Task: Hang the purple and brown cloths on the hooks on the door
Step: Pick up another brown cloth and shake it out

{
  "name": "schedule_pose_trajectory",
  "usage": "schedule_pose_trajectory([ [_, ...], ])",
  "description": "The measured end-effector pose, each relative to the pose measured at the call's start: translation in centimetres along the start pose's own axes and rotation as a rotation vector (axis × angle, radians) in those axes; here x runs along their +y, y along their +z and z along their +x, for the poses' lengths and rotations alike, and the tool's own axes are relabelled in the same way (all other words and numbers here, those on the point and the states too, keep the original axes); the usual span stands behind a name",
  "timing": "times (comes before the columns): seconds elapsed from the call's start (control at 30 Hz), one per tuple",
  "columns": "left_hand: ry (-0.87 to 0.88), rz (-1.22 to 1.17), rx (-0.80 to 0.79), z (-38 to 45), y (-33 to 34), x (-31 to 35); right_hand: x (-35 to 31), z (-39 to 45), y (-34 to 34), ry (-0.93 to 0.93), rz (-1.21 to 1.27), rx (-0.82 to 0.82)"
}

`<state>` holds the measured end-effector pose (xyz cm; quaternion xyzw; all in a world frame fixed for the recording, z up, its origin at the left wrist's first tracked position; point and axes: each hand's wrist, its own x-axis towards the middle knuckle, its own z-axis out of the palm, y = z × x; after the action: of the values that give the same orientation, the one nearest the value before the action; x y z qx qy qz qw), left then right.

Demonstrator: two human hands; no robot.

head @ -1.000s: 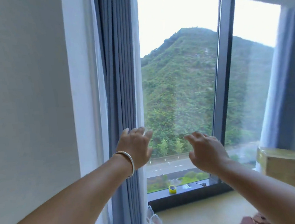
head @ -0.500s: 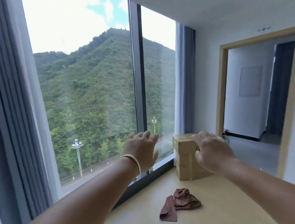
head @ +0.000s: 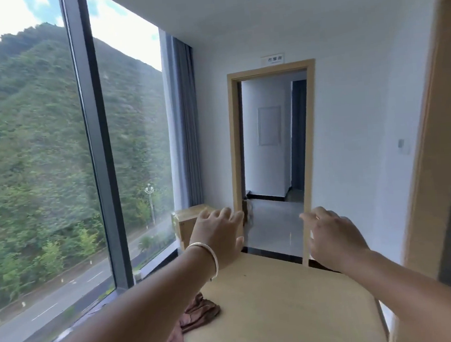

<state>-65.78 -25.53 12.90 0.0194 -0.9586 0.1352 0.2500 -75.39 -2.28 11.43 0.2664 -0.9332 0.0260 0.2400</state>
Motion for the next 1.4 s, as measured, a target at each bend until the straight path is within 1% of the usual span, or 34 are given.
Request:
schedule_pose_trajectory([
  [0.3, 0.151, -0.090, 0.003, 10.7, 6.9, 4.6, 8.2, 3.1, 3.4, 0.183, -0.106, -0.096],
  [0.53, 0.241, -0.145, 0.032, 21.3, 11.4, 5.7, 12.4, 9.7, 5.1, 0.314, -0.181, -0.127],
  [0.67, 0.280, -0.177, 0.078, 26.9, 13.5, 6.3, 14.7, 13.7, 6.2, 0.377, -0.160, -0.110],
  [0.77, 0.306, -0.189, 0.078, 30.3, 15.2, 6.7, 16.3, 16.0, 7.5, 0.409, -0.149, -0.115],
  [1.07, 0.340, -0.198, 0.033, 39.6, 21.6, 9.6, 22.5, 21.9, 12.9, 0.428, -0.141, -0.143],
  [1.23, 0.334, -0.186, 0.012, 45.8, 25.0, 12.4, 28.2, 26.8, 16.8, 0.406, -0.134, -0.135],
  [1.4, 0.289, -0.167, -0.001, 53.1, 27.7, 15.2, 35.0, 32.5, 20.0, 0.368, -0.142, -0.125],
])
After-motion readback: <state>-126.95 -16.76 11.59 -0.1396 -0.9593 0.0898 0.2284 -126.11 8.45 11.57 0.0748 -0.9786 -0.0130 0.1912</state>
